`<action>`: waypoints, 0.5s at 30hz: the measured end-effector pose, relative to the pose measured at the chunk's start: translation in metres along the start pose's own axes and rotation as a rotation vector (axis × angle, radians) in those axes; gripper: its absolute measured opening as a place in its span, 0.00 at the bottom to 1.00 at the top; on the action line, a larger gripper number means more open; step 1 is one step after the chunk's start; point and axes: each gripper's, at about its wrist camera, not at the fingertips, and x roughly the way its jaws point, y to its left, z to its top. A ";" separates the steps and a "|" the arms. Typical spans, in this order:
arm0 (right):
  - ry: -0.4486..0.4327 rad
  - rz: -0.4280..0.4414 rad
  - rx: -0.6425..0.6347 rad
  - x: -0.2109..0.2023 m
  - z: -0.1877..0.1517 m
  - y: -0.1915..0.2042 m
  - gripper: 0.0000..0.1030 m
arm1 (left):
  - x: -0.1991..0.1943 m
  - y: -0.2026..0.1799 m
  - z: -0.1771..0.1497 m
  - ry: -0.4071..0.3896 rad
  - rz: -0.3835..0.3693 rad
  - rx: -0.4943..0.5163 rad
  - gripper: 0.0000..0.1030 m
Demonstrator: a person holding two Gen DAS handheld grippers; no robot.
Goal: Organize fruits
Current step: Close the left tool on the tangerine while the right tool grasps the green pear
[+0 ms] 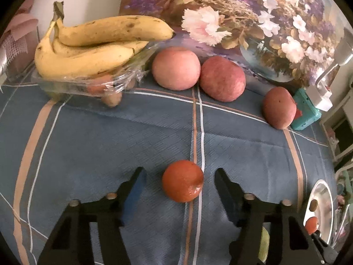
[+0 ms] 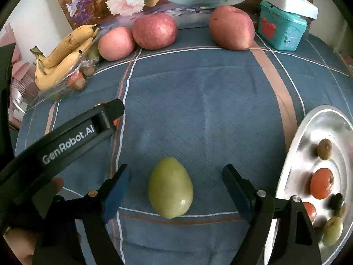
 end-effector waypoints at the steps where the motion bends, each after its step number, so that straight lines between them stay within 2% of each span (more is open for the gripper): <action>1: 0.002 0.000 0.000 0.000 0.000 0.000 0.83 | 0.000 0.002 -0.001 0.005 -0.001 -0.009 0.52; 4: 0.005 0.000 -0.002 -0.002 -0.002 -0.001 0.80 | 0.001 0.007 -0.001 0.015 -0.045 -0.038 0.39; 6: 0.008 -0.003 -0.008 -0.003 -0.004 0.000 0.73 | 0.000 0.008 -0.001 0.020 -0.049 -0.047 0.39; 8: 0.012 -0.006 -0.012 -0.003 -0.006 -0.001 0.72 | -0.001 0.007 -0.001 0.028 -0.039 -0.047 0.38; 9: 0.014 -0.009 -0.016 -0.003 -0.007 -0.001 0.69 | -0.001 0.007 -0.001 0.036 -0.029 -0.049 0.38; 10: 0.016 -0.013 -0.019 -0.004 -0.008 -0.001 0.55 | -0.002 0.008 -0.002 0.041 -0.023 -0.052 0.38; 11: 0.017 -0.007 -0.020 -0.004 -0.008 -0.001 0.50 | -0.003 0.008 -0.002 0.049 -0.015 -0.057 0.38; 12: 0.019 0.000 -0.019 -0.004 -0.009 -0.001 0.40 | -0.005 0.009 -0.003 0.054 -0.008 -0.060 0.38; 15: 0.019 -0.005 -0.030 -0.006 -0.013 0.000 0.40 | -0.011 0.008 -0.005 0.061 0.001 -0.066 0.38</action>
